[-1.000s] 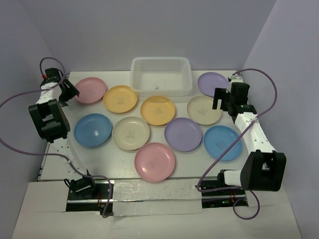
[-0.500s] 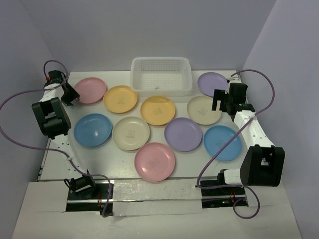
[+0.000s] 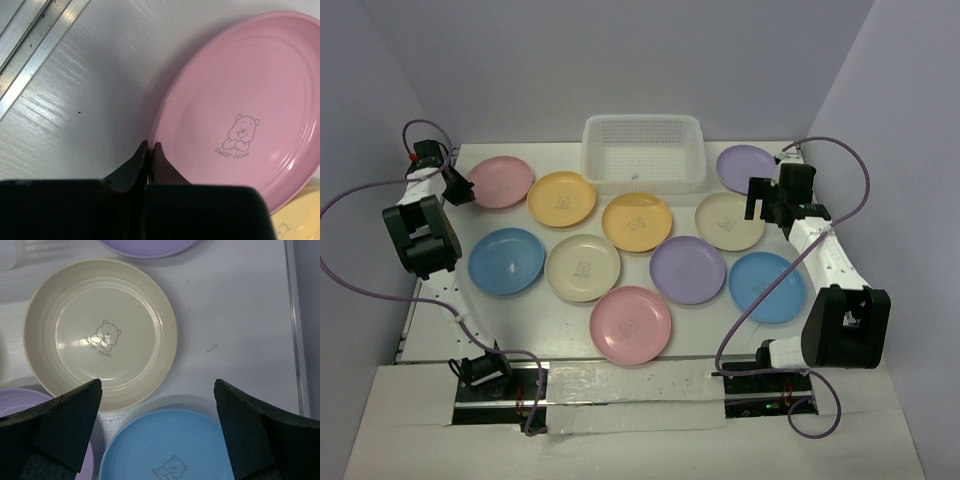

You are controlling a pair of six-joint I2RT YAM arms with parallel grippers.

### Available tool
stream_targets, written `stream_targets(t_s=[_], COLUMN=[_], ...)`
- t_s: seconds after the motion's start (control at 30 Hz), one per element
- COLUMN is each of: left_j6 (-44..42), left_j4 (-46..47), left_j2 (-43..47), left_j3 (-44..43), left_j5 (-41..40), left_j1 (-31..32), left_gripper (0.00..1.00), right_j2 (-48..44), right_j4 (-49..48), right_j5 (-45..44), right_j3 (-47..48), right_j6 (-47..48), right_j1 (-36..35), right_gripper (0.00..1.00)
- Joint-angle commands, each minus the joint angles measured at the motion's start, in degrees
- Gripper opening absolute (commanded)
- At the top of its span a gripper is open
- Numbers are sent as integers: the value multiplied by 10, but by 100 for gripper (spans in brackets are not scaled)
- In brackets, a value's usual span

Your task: Place the plates into the plastic bin on the countertop

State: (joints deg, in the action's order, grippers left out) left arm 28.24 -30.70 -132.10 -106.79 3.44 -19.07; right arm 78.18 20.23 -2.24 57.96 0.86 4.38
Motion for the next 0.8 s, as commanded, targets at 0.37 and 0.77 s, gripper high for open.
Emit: stream_targets(t_s=[0.37,0.77], left_j6=[27,-57], left_j4=[-32,55], left_j2=[205,268], left_j3=[-83,-92], left_j5=[-20,-162], left_j1=[-1,259], left_gripper=[0,0], right_j2=[-38,-29], right_j4=[19,41], right_j5=[-4,-38], right_j3=[42,66], right_j6=[-38,-57], right_j1=[4,27], right_gripper=[100,100])
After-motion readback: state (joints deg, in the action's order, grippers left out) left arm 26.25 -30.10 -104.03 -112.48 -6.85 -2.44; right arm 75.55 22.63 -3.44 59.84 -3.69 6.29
